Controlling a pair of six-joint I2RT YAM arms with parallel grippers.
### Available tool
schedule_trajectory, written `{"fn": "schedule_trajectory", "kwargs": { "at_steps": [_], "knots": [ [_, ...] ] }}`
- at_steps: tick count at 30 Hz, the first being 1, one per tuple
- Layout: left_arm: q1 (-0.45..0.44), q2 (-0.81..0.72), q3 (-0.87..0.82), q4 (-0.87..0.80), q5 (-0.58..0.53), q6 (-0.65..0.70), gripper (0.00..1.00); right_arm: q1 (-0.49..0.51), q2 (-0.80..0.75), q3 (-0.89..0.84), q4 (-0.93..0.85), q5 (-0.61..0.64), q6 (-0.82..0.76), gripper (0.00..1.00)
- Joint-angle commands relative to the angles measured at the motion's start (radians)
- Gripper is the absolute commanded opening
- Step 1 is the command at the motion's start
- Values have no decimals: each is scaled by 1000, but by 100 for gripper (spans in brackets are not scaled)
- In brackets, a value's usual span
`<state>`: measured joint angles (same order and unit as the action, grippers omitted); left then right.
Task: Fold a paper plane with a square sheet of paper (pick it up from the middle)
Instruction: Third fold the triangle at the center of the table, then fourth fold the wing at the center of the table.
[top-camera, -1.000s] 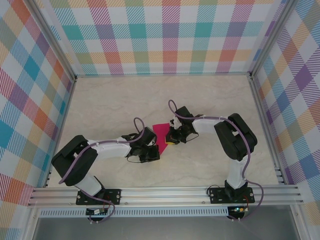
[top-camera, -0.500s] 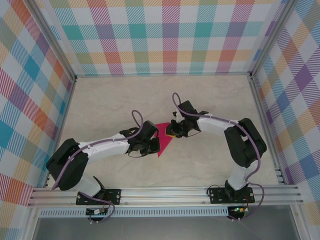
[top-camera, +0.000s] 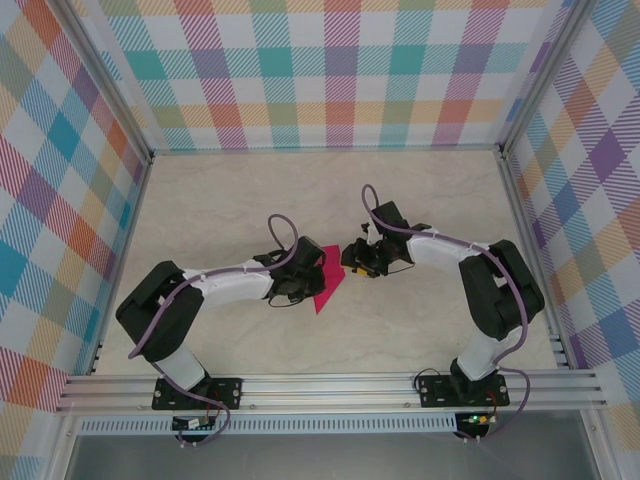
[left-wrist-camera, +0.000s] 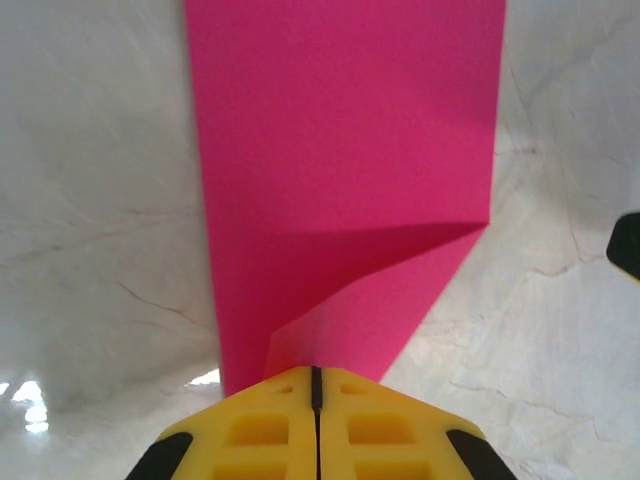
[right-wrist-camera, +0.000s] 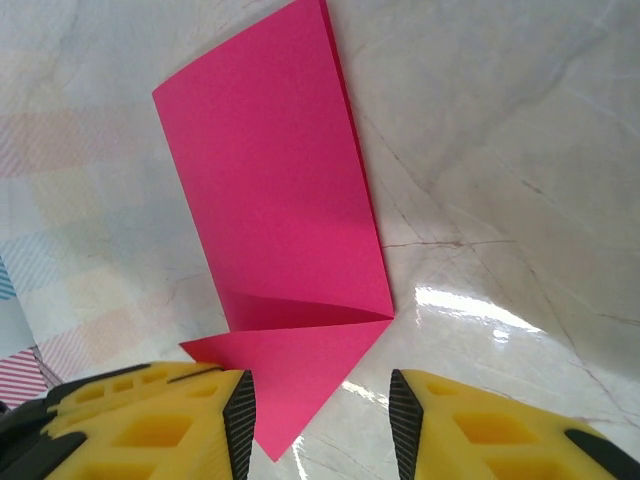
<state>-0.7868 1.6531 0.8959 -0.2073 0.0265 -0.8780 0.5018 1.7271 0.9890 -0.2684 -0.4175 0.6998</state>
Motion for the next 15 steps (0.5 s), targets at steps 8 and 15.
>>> {"fn": "schedule_trajectory", "kwargs": {
  "at_steps": [8, 15],
  "knots": [
    [12, 78, 41, -62, -62, -1, 4, 1, 59, 20, 15, -83, 21, 40],
    [13, 93, 48, -108, -57, 4, 3, 1, 96, 37, 9, -111, 23, 39]
  ]
}}
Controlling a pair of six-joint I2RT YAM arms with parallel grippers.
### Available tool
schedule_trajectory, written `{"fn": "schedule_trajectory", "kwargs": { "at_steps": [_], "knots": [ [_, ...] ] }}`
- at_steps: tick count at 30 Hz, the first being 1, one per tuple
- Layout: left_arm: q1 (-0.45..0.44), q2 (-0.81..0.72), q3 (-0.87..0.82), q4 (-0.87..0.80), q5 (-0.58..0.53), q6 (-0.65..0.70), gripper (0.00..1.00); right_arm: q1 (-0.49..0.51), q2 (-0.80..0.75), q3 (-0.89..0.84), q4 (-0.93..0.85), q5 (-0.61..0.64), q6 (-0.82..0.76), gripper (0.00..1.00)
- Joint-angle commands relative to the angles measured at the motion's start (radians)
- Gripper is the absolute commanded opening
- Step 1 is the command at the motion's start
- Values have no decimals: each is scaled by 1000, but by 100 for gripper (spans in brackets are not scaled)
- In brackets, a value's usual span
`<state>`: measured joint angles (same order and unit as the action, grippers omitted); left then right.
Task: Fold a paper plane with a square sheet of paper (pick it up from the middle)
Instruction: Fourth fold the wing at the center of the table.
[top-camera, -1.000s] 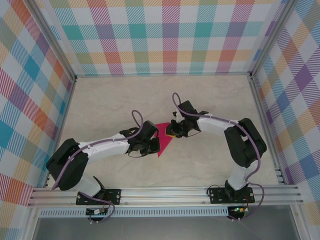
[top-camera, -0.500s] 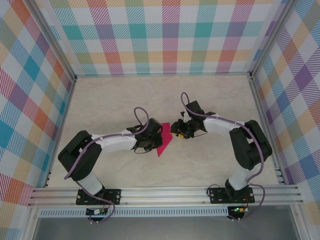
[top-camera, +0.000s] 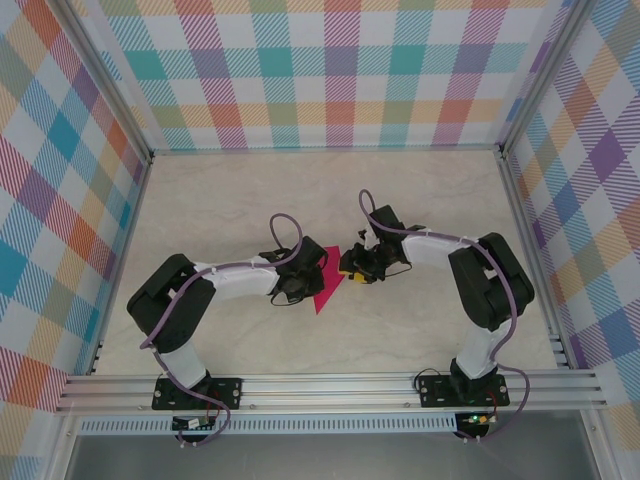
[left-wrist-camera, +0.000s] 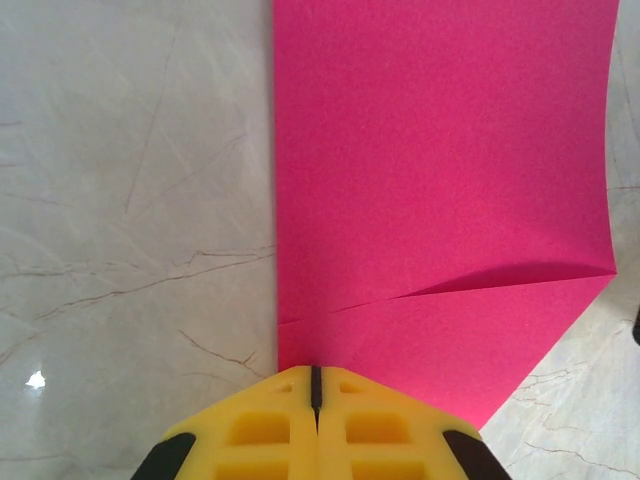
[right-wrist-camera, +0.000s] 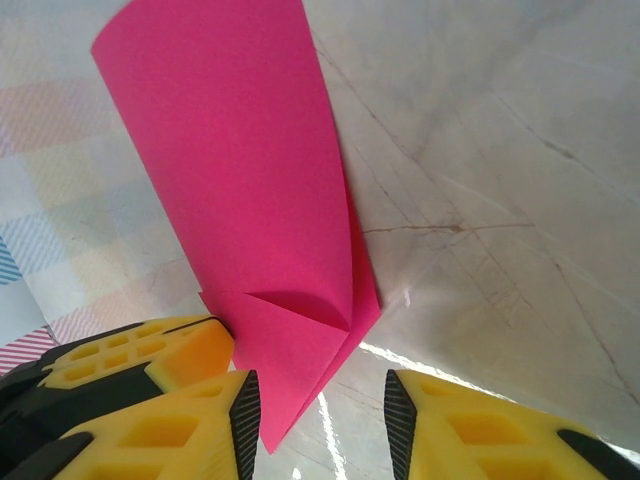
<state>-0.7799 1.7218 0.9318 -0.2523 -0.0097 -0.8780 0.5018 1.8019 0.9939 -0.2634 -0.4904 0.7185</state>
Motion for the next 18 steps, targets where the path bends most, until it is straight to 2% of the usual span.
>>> {"fn": "schedule_trajectory", "kwargs": {
  "at_steps": [1, 5, 18],
  "knots": [
    [5, 25, 12, -64, -20, 4, 3, 1, 25, 32, 8, -46, 4, 38],
    [6, 26, 12, -64, -18, 4, 3, 2, 37, 34, 31, -74, 13, 35],
    [6, 30, 10, -62, -7, 1, 3, 2, 66, 52, 14, -45, 15, 35]
  ]
}}
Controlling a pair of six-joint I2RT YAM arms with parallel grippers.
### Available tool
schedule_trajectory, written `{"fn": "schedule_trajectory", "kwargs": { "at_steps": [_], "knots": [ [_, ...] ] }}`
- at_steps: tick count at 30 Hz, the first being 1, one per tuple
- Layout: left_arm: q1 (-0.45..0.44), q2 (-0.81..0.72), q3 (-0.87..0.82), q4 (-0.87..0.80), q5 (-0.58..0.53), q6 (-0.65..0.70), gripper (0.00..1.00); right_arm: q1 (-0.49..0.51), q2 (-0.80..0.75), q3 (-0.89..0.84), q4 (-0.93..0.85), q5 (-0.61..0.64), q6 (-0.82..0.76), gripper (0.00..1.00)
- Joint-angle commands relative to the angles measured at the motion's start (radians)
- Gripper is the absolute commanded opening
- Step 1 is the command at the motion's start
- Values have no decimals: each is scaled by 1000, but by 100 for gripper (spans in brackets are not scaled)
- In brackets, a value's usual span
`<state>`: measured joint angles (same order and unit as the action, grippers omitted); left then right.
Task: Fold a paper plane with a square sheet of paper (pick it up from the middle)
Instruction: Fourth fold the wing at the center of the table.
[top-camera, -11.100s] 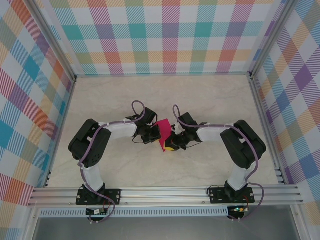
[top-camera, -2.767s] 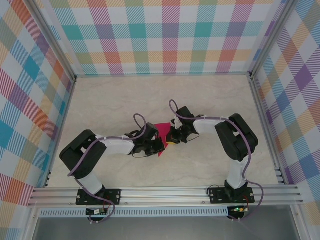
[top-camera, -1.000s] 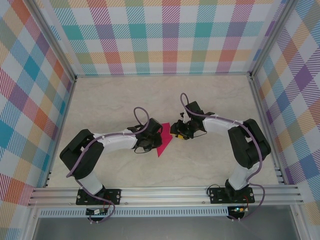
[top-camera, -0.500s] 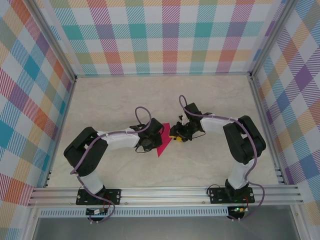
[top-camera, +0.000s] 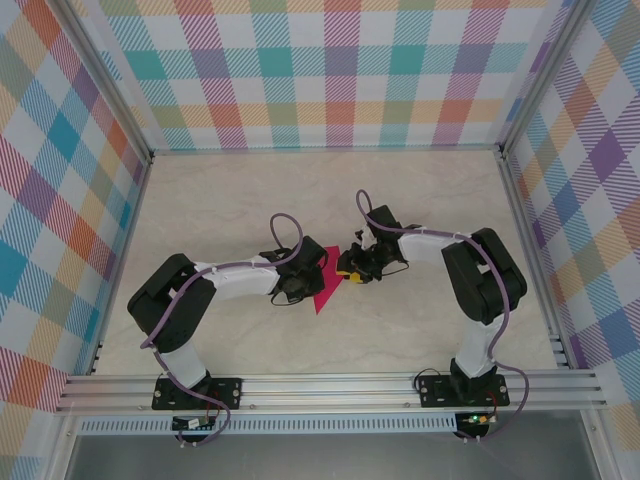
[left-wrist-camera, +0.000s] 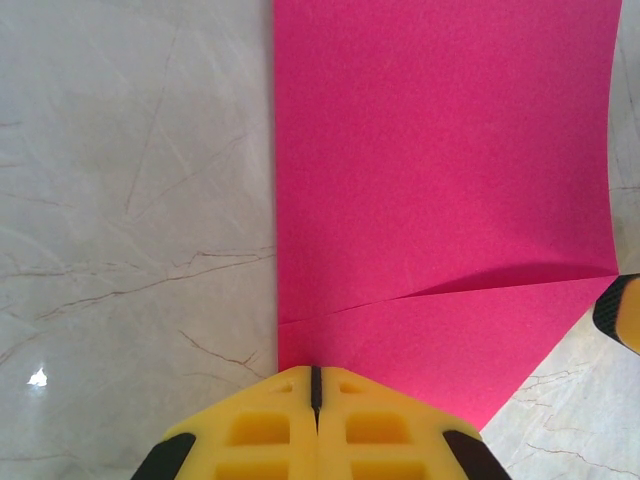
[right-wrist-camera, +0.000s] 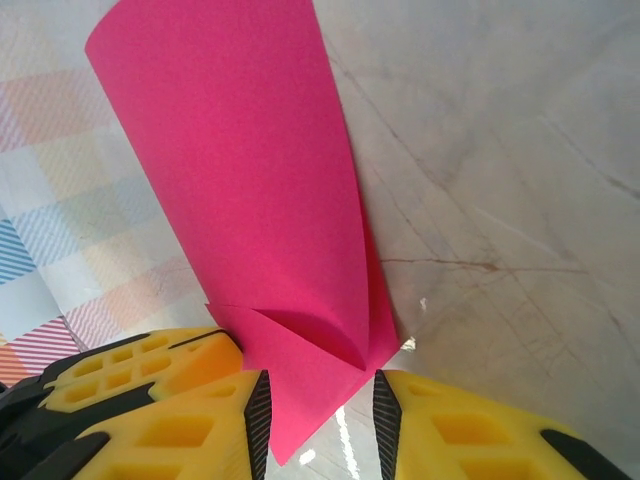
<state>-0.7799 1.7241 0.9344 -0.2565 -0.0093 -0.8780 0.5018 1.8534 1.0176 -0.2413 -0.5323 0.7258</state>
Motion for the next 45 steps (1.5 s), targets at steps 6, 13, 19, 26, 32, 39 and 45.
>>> {"fn": "schedule_trajectory", "kwargs": {
  "at_steps": [6, 13, 19, 26, 32, 39, 45],
  "knots": [
    [6, 25, 7, -55, -4, -1, 3, 3, 33, 40, 9, -54, 5, 33],
    [6, 23, 8, -58, -5, -3, 3, 3, 57, 51, 22, -132, -13, 30],
    [8, 6, 7, -69, -5, 0, 3, 4, 80, 48, 27, -200, -50, 25],
    [17, -13, 11, -78, 3, 13, 3, 3, 113, 77, 23, -216, -73, 17],
    [26, -50, 12, -91, 13, 19, 5, 2, 92, 65, 71, -183, -36, 7],
    [56, -229, 52, -208, -33, 75, 32, 3, -98, 26, 48, -14, 6, 3],
    [96, -386, 51, -250, -81, 117, 55, 10, -209, 70, -77, 114, 61, 3]
  ]
}}
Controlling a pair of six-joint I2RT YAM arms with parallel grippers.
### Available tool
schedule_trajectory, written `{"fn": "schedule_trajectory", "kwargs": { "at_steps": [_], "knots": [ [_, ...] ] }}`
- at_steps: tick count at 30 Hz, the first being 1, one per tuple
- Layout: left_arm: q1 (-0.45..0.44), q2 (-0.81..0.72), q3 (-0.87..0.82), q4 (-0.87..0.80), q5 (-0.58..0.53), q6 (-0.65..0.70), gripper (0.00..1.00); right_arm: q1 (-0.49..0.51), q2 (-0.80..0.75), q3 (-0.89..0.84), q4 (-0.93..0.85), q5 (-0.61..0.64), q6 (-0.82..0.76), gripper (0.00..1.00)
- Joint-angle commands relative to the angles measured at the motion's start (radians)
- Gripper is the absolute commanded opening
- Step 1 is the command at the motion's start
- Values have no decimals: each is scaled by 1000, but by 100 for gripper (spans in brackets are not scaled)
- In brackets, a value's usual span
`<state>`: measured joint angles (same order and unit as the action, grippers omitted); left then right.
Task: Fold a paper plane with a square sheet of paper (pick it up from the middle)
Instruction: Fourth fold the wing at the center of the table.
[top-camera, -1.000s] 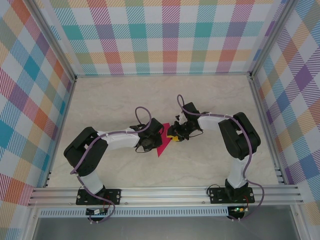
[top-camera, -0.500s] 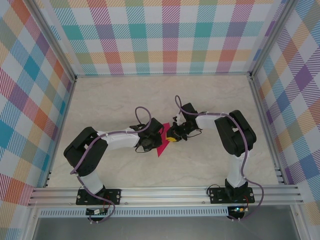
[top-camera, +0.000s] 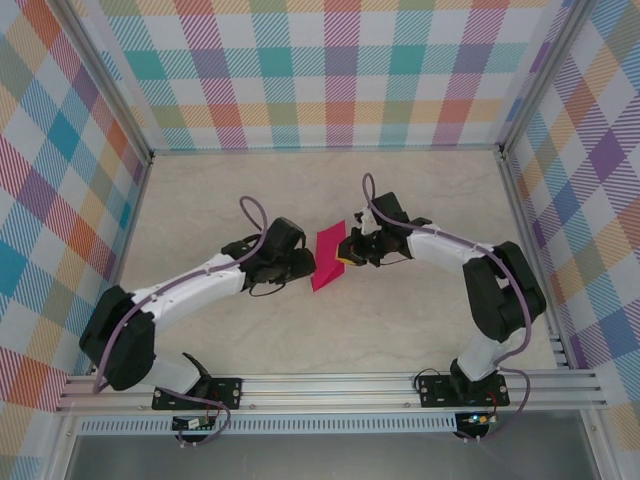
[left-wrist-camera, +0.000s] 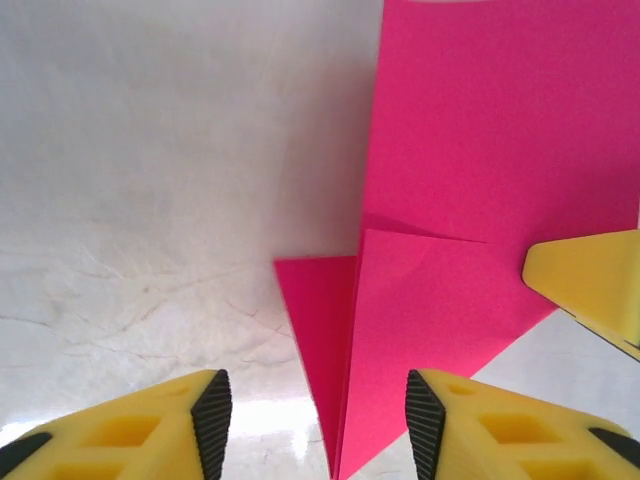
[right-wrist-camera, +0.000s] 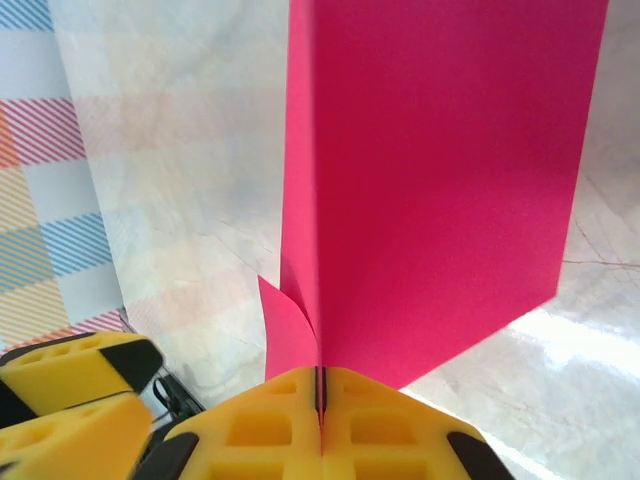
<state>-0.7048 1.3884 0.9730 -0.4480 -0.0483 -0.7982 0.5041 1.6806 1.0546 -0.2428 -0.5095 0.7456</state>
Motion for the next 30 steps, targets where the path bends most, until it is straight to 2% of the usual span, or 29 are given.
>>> {"fn": "schedule_trajectory", "kwargs": {
  "at_steps": [1, 5, 12, 16, 19, 24, 28, 30],
  "knots": [
    [27, -67, 12, -58, -46, 48, 57, 13, -40, 42, -84, 102, 55, 3],
    [40, -124, 0, -35, -68, 105, 66, 53, -38, 95, -105, 164, 130, 3],
    [70, -158, -111, 144, -14, 288, 72, 126, 23, 161, -208, 439, 268, 2],
    [79, -126, -189, 312, 19, 360, 72, 141, 77, 150, -208, 450, 377, 2],
    [79, -87, -210, 369, 32, 402, 85, 155, 102, 154, -220, 457, 433, 2],
    [79, -39, -233, 403, 30, 442, 100, 160, 122, 148, -227, 478, 507, 2],
    [79, 8, -195, 340, 53, 470, 100, 160, 134, 159, -256, 474, 566, 2],
    [79, 10, -226, 430, 101, 486, 100, 159, 140, 177, -283, 470, 585, 2]
  ]
}}
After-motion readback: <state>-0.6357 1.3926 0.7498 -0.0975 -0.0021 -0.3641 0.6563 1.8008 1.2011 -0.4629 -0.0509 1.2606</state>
